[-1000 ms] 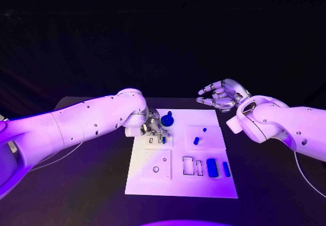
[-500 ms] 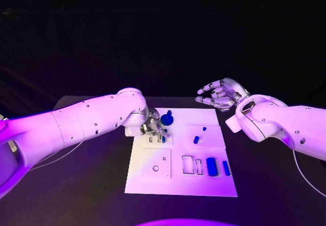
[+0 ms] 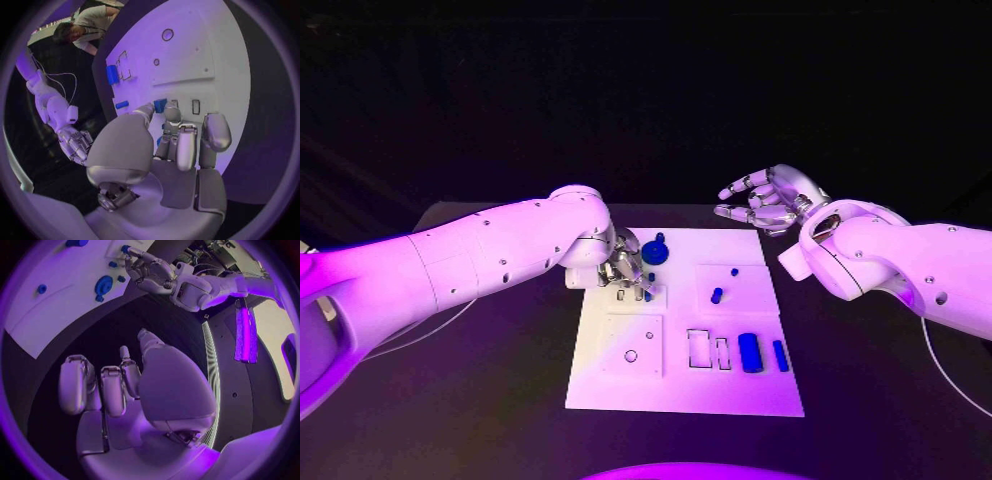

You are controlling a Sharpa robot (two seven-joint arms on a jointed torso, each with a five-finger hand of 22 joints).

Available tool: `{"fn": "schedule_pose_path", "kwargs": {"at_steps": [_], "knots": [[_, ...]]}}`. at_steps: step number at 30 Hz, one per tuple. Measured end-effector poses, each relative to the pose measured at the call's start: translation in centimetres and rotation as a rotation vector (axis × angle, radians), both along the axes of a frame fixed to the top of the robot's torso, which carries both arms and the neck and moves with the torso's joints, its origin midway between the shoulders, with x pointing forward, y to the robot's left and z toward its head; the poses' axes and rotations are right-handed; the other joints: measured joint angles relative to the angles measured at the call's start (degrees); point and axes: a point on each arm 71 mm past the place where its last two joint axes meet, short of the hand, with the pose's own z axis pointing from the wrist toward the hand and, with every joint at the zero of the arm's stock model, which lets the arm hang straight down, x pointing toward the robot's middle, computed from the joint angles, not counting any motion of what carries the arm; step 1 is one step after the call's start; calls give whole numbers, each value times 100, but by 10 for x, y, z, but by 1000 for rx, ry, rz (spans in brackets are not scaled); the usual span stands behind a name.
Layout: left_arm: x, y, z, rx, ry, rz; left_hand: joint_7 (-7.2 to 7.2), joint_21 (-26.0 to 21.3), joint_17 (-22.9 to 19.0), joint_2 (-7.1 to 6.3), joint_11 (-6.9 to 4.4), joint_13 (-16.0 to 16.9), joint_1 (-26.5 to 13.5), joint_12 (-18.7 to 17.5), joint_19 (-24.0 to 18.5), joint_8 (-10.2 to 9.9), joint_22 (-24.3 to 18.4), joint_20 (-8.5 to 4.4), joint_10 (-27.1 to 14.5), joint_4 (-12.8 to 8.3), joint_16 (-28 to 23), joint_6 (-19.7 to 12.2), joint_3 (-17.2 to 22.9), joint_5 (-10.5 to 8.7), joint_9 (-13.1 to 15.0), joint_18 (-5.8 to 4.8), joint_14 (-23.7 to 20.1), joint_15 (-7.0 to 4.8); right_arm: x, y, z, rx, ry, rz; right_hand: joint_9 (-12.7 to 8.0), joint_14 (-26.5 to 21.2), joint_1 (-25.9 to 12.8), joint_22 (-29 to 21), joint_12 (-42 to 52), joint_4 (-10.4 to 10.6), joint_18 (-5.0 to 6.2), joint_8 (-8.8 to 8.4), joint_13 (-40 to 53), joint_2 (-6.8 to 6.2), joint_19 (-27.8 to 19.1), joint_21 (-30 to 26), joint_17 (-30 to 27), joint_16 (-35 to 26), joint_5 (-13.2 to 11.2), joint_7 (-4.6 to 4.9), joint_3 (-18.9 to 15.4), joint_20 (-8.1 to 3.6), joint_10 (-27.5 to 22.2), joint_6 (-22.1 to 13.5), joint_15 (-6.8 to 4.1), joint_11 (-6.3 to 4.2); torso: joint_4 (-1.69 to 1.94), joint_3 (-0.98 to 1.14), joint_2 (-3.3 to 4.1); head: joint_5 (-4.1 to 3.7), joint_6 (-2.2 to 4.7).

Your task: Assemble the parts on the task board

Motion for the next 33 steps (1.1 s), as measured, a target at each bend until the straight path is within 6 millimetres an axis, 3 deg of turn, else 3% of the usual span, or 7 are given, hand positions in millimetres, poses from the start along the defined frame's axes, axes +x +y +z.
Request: {"fn": "schedule_pose_path", "kwargs": {"at_steps": [15,21,27,30,32,33], "knots": [[2,1,-1,-9,11,0,-21,0,0,146,-20,14,248,22,0,0,18,0,-20,2,0,-21,321,0,87,0,0,0,0,0,0,-3,0,0,2,0,0,-1,0,0,-1,22,0,0,0,2,-1,0,22,0,0,0,0,0,0,0,-1,2,1,16,-19],[2,1,-2,-15,17,-1,-20,0,0,142,-20,1,294,22,0,-4,21,0,-20,5,0,-20,483,18,115,0,0,0,0,0,0,-3,0,0,2,0,0,-1,0,0,-1,22,0,0,0,2,-1,0,21,0,0,0,0,0,0,0,-3,4,-2,24,-32],[2,1,-2,-20,25,-5,-22,22,-1,19,-20,-34,443,18,0,-54,37,0,-21,-15,0,-22,1129,27,233,0,1,-1,0,0,-1,-4,2,0,7,0,0,-2,0,0,-1,22,-1,0,0,2,-1,0,21,0,0,0,0,0,0,0,-2,2,-5,25,-34],[2,1,-2,-22,30,-8,3,22,-1,-285,-9,-84,361,-34,0,-100,42,0,-53,-254,0,-84,2124,28,345,0,11,-11,0,0,-1,-4,4,0,7,0,0,-2,0,0,-1,22,0,0,0,2,-1,0,21,0,0,0,0,0,0,0,0,0,-5,25,-35],[1,2,-3,-21,33,-8,1,22,-1,-364,-9,-104,328,-67,0,-72,49,0,-53,-143,0,-82,2244,64,362,-1,11,-11,0,0,-1,-5,4,1,7,0,0,-2,0,0,-1,22,-1,0,0,2,-1,0,33,0,0,0,0,0,0,0,0,0,-6,25,-35],[1,2,-4,-22,34,-8,-1,22,-1,-441,-9,-115,246,-68,0,-7,52,0,-53,-75,0,-80,2329,84,543,-1,11,-11,0,0,-1,-5,5,1,7,0,0,-2,0,0,-1,22,-1,0,0,2,-1,0,44,0,0,0,0,0,0,0,0,0,-6,30,-30]]}}
